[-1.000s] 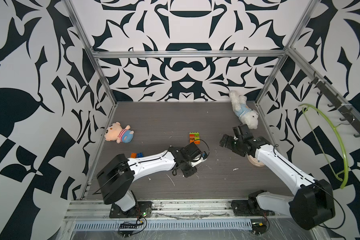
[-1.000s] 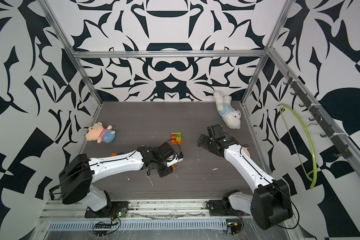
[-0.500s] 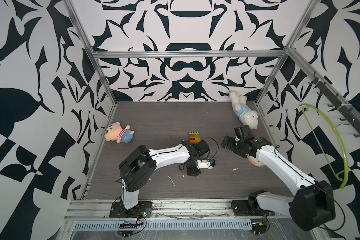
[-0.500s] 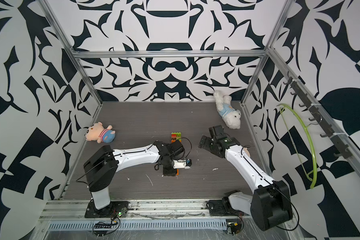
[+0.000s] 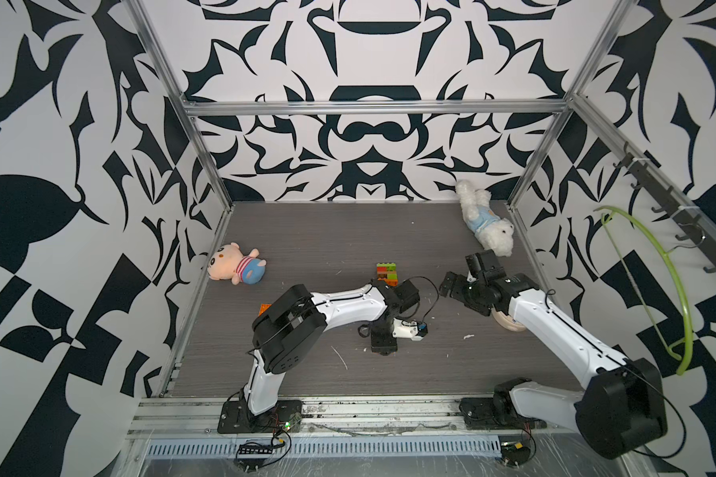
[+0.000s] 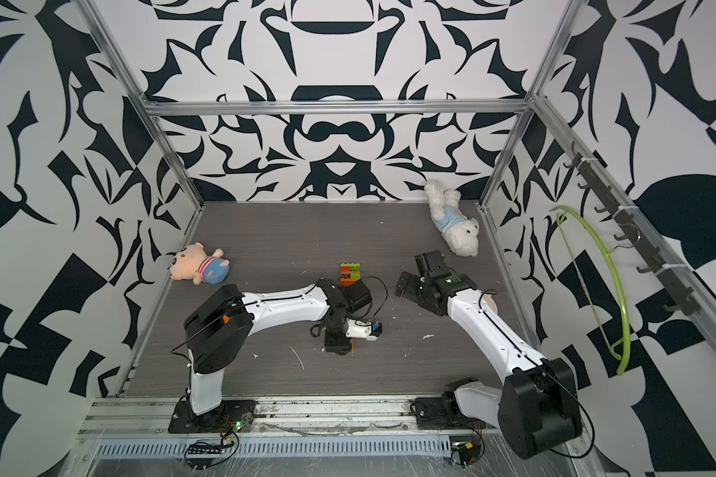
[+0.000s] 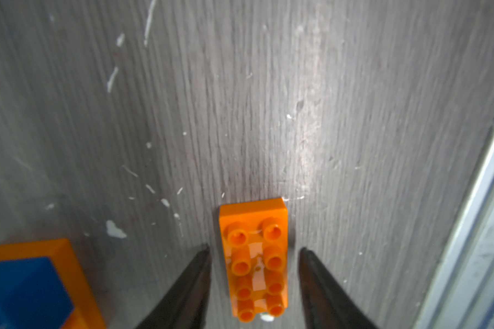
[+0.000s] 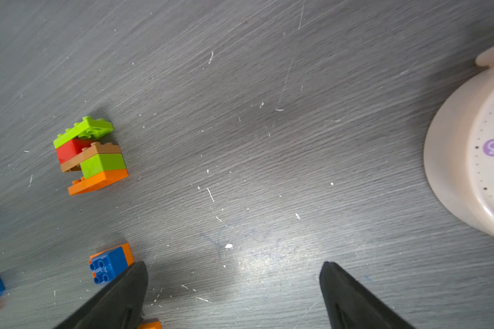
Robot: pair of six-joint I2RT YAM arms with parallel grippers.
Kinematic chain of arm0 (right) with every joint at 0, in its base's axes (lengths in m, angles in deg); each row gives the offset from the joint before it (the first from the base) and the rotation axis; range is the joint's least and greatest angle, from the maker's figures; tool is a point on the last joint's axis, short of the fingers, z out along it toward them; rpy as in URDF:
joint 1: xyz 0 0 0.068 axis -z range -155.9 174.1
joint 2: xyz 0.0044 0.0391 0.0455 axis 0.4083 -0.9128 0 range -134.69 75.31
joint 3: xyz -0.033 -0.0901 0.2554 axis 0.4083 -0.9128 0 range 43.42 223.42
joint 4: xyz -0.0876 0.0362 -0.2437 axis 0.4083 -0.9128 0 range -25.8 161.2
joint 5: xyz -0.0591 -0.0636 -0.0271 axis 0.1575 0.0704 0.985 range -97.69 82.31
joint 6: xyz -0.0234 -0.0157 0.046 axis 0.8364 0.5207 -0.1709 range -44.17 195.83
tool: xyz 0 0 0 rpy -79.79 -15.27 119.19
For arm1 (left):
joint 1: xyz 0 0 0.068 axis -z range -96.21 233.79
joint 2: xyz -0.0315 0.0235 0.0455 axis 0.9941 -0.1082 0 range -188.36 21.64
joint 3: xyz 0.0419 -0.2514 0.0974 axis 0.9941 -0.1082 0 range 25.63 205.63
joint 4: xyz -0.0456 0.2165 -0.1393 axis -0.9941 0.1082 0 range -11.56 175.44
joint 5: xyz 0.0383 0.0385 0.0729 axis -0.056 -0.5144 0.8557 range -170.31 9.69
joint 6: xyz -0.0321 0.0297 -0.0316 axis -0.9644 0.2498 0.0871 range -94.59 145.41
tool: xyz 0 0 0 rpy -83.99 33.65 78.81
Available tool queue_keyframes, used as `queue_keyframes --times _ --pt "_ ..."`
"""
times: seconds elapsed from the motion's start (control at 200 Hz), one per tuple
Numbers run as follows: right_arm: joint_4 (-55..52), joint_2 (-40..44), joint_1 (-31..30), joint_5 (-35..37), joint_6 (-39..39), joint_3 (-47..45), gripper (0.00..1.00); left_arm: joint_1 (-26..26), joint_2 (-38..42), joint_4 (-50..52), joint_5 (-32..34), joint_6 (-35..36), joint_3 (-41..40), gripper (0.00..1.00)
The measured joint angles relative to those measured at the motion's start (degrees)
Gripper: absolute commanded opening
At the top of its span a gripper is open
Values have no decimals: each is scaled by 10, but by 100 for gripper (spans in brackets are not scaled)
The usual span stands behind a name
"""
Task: Assemble the number 5 with lego
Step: Place the lego brick at the center of the board.
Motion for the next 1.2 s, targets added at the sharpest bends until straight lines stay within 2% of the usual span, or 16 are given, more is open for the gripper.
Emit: queue_keyframes --times 0.195,0.34,0.425,0.515,0.62,0.695,0.795,0.945,1.02,1.2 --pt "1 0 0 -16 0 -1 100 -3 28 -19 2 -25 -12 66" --pt "15 0 0 -42 1 -2 100 -33 168 -94 -4 -98 -82 66" --pt "26 0 -1 -60 2 -3 100 -96 279 -161 -3 -182 -140 64" --pt "40 0 -11 -74 4 -3 100 -189 379 -224 10 -285 -204 71" --pt "47 -5 -48 -76 13 4 99 -292 449 -249 31 -414 -266 72" --pt "46 -19 -84 -71 20 22 99 -351 457 -242 34 -487 -288 70" --pt "49 -49 -139 -63 37 59 99 -439 428 -214 21 -573 -302 68" --pt "58 -96 -215 -57 65 108 99 -553 394 -184 6 -653 -333 68" --pt "61 -118 -250 -52 75 128 99 -572 392 -161 10 -674 -341 69" --pt "66 -171 -309 -48 85 164 99 -572 357 -128 40 -679 -325 67"
